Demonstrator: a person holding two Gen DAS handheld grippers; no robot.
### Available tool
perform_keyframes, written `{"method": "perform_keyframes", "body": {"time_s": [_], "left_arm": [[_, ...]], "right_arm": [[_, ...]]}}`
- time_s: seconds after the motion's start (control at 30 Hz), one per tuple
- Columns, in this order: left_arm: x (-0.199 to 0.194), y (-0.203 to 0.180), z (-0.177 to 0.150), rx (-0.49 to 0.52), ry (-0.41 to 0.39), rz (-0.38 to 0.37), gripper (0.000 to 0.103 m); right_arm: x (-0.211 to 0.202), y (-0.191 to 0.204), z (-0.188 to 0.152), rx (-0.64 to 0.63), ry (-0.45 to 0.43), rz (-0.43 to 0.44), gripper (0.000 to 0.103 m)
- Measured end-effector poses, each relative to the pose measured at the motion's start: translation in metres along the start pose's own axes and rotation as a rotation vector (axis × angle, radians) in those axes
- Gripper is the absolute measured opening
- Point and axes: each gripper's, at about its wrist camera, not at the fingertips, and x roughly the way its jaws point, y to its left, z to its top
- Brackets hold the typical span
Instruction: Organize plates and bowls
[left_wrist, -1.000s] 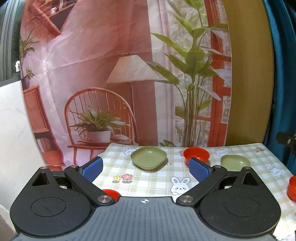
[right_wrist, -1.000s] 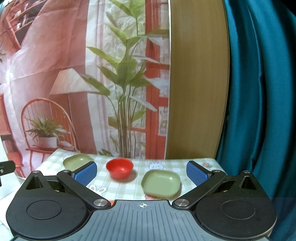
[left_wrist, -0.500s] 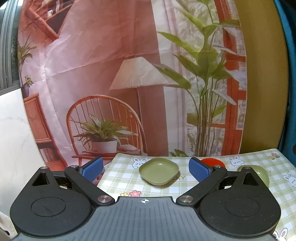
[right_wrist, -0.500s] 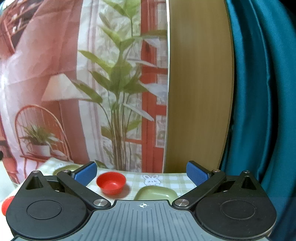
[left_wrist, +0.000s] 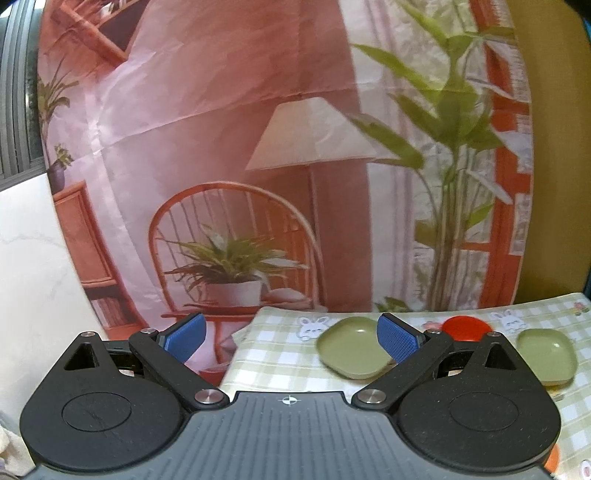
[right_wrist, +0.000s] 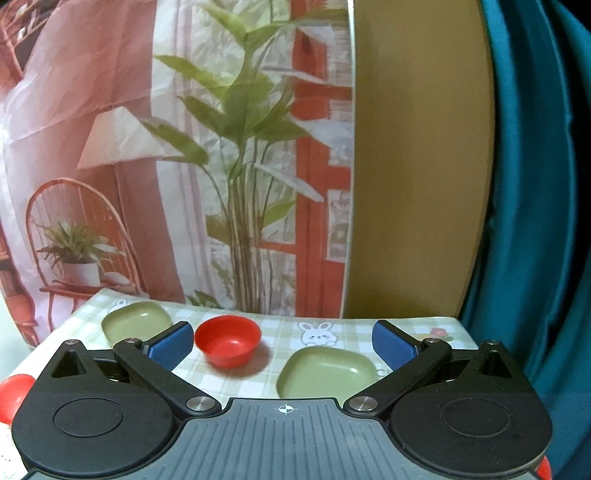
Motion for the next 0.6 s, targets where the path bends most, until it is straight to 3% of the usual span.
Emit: {"method": "perform_keyframes", "body": {"time_s": [0.2,0.3,0.6], "left_arm": [[0.021,0.045,0.005,-0.061,0.008,0.048,0.100],[0.032,0.061,0.004,-0.077,0.011,0.074,0.100],[0.082,0.086,-0.005,-0.125,0.046,0.055,0.100]], "right_arm": [[0.021,0.022,0.000,-0.006,0.006,0.105,0.103],[0.036,0.042,0.002,-0.029,0.017,0.116,0.103],[0.084,0.102,0.015,-0.072,0.037,0.173,0.103]]}}
